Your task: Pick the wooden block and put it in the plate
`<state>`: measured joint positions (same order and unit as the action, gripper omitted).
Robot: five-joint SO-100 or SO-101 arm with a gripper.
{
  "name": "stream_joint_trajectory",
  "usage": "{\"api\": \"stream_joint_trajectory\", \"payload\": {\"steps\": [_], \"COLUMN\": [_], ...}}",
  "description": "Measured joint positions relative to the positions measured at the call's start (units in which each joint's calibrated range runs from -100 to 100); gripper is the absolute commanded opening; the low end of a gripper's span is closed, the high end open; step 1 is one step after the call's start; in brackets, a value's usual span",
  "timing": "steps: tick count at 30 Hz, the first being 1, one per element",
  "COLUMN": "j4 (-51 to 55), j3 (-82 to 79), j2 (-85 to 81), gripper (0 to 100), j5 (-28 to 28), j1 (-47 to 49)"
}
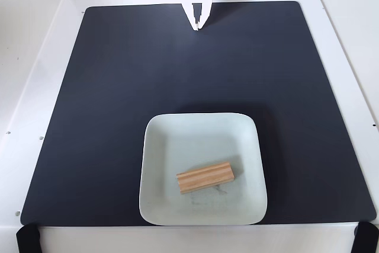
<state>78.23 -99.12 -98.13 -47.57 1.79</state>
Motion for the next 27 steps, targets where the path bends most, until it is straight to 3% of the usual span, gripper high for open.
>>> {"api": "stream_joint_trajectory", "payload": {"steps": [27], "j4": [0.0], "j3": [0.0], "j2": [0.0], "gripper": [1], "j5": [0.0], "j1": [0.0]}}
